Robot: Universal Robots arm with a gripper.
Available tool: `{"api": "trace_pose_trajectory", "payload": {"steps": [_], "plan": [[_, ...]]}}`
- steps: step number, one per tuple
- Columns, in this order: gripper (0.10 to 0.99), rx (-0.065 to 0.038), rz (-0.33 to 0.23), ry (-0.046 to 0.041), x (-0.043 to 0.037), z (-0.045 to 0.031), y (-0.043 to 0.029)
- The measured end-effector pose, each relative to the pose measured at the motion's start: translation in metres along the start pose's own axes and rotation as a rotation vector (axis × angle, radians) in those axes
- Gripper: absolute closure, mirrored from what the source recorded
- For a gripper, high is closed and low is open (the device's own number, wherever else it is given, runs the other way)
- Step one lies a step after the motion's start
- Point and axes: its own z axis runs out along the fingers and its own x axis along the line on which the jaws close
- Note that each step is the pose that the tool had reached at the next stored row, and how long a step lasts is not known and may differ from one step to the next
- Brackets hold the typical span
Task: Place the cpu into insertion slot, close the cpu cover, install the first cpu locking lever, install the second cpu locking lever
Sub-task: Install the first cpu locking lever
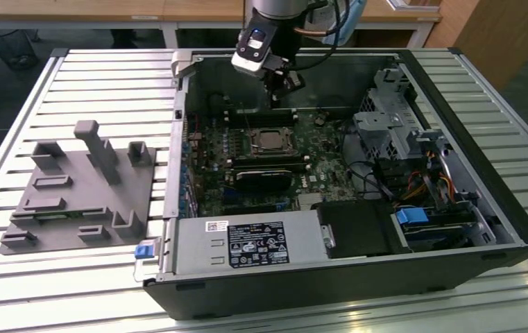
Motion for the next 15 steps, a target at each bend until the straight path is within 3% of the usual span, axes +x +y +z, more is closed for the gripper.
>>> {"api": "trace_pose_trajectory", "payload": {"steps": [15], "plan": [[0.98,0.002,-0.271,0.0126,0.0,0.0006,0.0]]}}
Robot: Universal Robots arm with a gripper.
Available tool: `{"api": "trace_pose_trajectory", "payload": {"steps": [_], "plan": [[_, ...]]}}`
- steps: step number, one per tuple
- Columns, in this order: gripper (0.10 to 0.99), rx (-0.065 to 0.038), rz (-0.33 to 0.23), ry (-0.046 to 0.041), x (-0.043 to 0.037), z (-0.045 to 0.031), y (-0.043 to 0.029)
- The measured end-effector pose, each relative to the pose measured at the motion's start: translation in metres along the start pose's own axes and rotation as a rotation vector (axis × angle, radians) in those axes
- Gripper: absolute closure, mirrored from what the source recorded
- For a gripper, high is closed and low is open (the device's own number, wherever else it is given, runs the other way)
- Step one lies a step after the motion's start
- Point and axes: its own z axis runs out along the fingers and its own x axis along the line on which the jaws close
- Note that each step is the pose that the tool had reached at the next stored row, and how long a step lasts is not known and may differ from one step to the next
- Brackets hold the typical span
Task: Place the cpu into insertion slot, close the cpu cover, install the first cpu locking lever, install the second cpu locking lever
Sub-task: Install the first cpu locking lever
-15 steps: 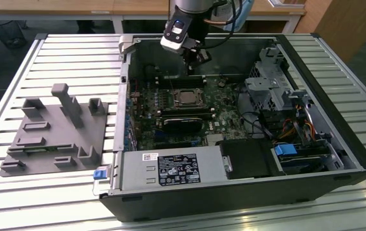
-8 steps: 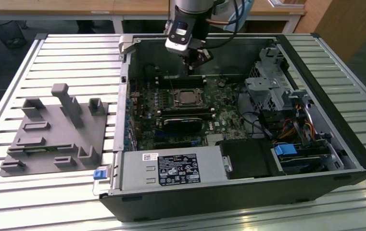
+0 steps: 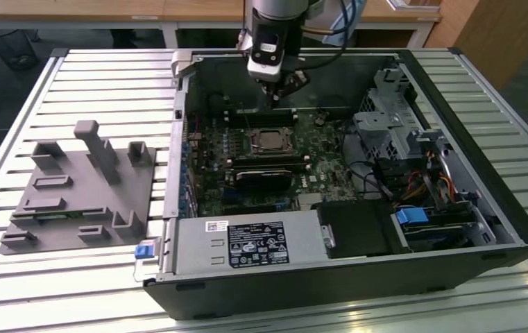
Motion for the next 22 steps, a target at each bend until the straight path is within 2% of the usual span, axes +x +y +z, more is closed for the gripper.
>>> {"api": "trace_pose_trajectory", "payload": {"steps": [5,22], "plan": [[0.98,0.0,-0.073,0.0033,0.0,0.0,0.0],[0.98,0.002,-0.228,0.0106,-0.0003,0.0,-0.0002]]}}
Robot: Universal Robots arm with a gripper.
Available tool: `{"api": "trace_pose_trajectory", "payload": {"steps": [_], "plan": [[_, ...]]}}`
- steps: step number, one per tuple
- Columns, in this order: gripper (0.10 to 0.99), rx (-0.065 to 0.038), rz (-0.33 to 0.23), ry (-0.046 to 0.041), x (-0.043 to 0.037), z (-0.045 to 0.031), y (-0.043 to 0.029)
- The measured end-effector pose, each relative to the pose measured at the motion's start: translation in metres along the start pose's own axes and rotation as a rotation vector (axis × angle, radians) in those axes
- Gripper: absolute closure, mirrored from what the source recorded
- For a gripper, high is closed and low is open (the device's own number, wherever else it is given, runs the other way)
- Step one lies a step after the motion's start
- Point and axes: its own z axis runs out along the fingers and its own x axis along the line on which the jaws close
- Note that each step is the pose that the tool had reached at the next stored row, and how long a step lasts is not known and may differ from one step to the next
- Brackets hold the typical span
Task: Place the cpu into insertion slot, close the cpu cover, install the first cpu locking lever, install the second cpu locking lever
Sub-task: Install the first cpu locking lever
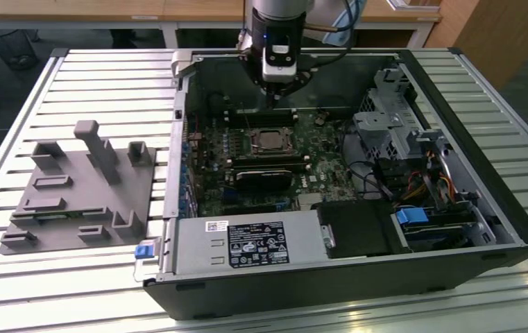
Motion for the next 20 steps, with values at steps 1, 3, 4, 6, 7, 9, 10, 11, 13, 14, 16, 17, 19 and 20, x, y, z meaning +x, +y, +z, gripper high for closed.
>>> {"api": "trace_pose_trajectory", "payload": {"steps": [1,3,4,6,7,9,10,11,13,14,16,17,19,20], "plan": [[0.98,0.0,-0.01,0.0004,0.0,0.0,0.0],[0.98,0.0,-0.028,0.0013,0.0,0.0,0.0],[0.98,0.0,-0.037,0.0017,0.0,0.0,0.0],[0.98,0.0,-0.054,0.0025,0.0,0.0,0.0],[0.98,0.0,-0.064,0.0029,0.0,0.0,0.0],[0.98,0.001,-0.082,0.0038,0.0,0.0,0.0],[0.98,0.001,-0.09,0.0041,0.0,0.0,0.0],[0.98,0.001,-0.099,0.0046,0.0,0.0,0.0],[0.98,0.001,-0.115,0.0053,0.0,0.0,0.0],[0.98,0.001,-0.124,0.0057,0.0,0.0,0.0],[0.98,0.001,-0.141,0.0065,0.0,0.0,0.0],[0.98,0.001,-0.15,0.0069,0.0,0.0,0.0],[0.98,0.001,-0.167,0.0077,0.0,0.0,0.0],[0.98,0.001,-0.175,0.0081,0.0,0.0,0.0]]}}
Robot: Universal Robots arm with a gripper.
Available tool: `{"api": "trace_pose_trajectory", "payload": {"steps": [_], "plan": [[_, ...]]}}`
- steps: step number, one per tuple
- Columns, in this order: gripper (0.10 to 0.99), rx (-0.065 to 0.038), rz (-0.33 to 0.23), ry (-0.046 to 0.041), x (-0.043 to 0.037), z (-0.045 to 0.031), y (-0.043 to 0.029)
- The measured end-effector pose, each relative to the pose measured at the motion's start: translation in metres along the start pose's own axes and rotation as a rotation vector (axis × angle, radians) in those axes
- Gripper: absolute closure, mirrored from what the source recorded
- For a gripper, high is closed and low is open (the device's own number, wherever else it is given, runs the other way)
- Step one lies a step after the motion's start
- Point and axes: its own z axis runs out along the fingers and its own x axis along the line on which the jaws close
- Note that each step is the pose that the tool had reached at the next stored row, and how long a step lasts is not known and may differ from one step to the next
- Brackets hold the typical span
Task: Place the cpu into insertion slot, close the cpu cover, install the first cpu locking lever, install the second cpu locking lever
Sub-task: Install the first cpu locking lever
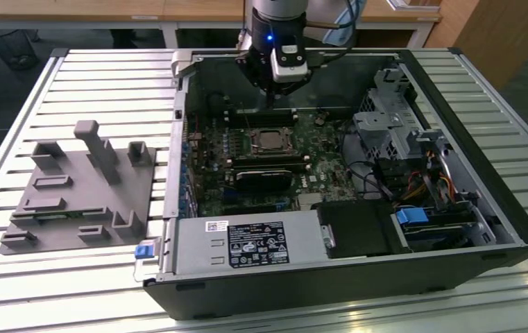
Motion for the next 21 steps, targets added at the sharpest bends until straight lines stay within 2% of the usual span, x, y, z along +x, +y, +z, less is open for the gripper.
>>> {"api": "trace_pose_trajectory", "payload": {"steps": [21], "plan": [[0.98,0.001,-0.168,0.0078,0.0,0.0,-0.0001]]}}
